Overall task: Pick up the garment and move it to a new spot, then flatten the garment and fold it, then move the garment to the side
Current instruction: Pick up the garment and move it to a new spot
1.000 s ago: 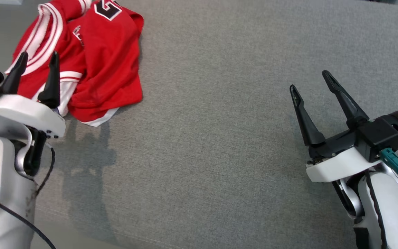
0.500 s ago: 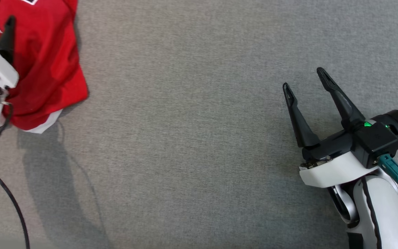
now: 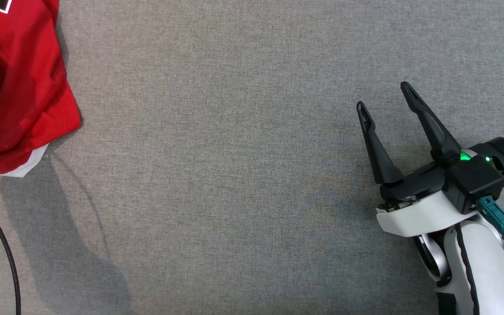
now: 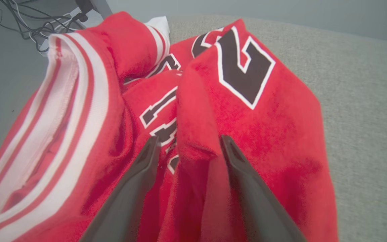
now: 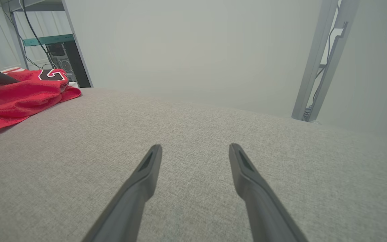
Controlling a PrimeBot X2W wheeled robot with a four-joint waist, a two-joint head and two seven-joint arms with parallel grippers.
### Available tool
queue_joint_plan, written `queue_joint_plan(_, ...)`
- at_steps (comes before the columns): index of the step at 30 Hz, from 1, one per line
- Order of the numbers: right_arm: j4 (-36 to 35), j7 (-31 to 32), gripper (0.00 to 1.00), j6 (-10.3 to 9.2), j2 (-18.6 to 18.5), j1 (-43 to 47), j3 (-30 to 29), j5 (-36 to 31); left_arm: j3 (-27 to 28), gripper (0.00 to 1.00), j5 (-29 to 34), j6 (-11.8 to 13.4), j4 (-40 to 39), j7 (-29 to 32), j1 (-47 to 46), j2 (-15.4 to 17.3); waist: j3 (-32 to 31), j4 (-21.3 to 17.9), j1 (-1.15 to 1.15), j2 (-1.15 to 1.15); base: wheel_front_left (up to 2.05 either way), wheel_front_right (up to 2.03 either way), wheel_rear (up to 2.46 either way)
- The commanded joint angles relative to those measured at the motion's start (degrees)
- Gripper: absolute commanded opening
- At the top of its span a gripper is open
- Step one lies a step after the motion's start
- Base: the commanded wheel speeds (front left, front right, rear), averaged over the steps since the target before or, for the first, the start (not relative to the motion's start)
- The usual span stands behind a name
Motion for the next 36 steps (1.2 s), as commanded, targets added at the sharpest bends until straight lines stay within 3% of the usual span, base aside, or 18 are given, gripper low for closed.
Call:
queue_joint_plan(1,0.12,-0.55,1.00,-0.03,-0.02,-0.29,0.01,-0.13,-0.05,0.00,-0.34,-0.21,0.79,-0.13,-0.69,0.28,-0.20,0.01,0.00,0.00,0.00,0.00,0.00)
queue_joint_plan(6,0.67,-0.63,1.00,-0.04,0.02,0.21,-0.31,-0.26,0.00,0.00,-1.10,-0.94,2.59,-2.84,-1.85,-0.04,-1.50,0.43,0.00,0.00,0.00,0.00,0.00)
queue_joint_plan(11,1.87,-1.41,1.00,-0.04,0.19,0.52,-0.26,0.43,0.63,0.00,-1.63,-1.21,1.78,-10.37,-2.01,-0.25,-4.04,0.88,0.00,0.00,0.00,0.00,0.00)
queue_joint_plan(20,5.79,-3.59,1.00,-0.04,1.11,1.27,-0.35,2.44,0.30,0.00,-2.41,-2.50,-4.72,-21.12,-1.30,-0.58,-11.56,1.48,0.00,0.00,0.00,0.00,0.00)
queue_joint_plan(28,8.42,-4.76,1.00,-0.03,1.66,1.58,-0.75,4.29,-0.01,0.00,-3.61,-2.24,-15.54,-23.21,-0.14,-1.91,-16.61,1.40,0.00,0.00,0.00,0.00,0.00)
queue_joint_plan(36,10.17,-5.69,1.00,-0.04,1.83,1.74,-1.91,5.87,-1.52,0.00,-6.49,0.14,-34.92,-16.86,4.50,-6.73,-20.51,-1.57,0.00,0.00,0.00,0.00,0.00)
